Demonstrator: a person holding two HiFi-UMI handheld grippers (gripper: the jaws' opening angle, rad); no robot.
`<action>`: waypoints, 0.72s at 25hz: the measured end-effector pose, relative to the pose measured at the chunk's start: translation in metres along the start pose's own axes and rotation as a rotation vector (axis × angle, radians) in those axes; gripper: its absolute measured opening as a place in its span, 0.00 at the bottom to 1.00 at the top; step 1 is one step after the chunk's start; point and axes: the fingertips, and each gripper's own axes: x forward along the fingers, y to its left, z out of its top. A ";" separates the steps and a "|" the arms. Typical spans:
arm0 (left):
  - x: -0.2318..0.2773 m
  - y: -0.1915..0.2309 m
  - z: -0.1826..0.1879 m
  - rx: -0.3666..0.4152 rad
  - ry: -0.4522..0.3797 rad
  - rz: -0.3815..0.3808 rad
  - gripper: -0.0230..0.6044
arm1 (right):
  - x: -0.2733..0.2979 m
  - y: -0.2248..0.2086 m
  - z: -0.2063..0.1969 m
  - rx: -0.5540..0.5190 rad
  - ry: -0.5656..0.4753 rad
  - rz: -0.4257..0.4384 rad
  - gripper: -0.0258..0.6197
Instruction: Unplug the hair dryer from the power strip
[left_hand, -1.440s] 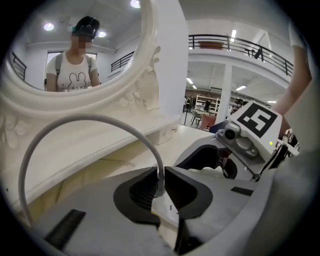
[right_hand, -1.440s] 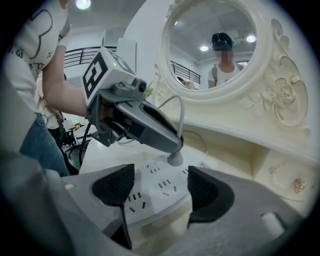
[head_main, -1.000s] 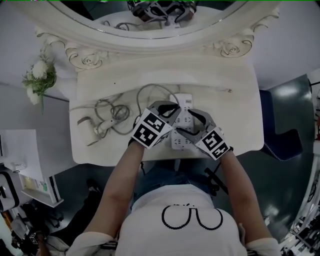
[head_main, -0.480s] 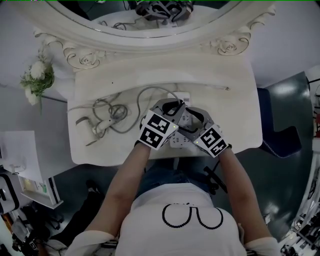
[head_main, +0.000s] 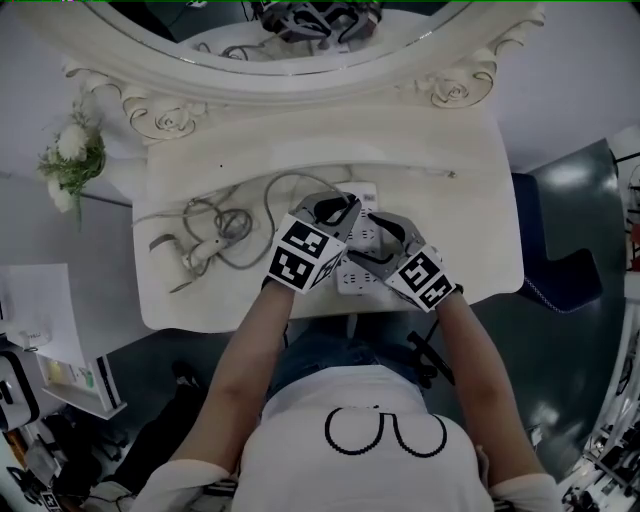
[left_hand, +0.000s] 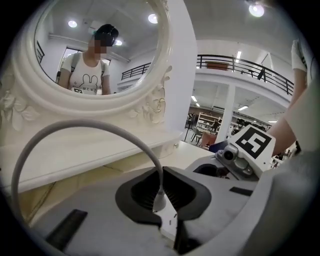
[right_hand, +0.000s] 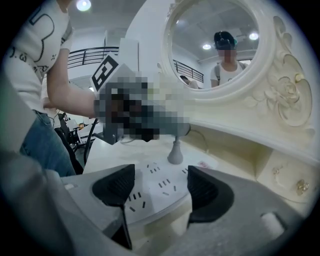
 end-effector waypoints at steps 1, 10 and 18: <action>0.002 -0.005 0.001 0.021 0.010 0.002 0.07 | 0.000 0.000 0.000 0.002 -0.002 -0.002 0.54; -0.043 0.030 0.038 -0.075 -0.139 0.095 0.07 | 0.000 -0.002 0.001 0.000 -0.010 -0.005 0.54; -0.071 0.044 0.042 -0.263 -0.057 -0.105 0.07 | 0.000 -0.001 0.000 0.002 -0.011 -0.011 0.54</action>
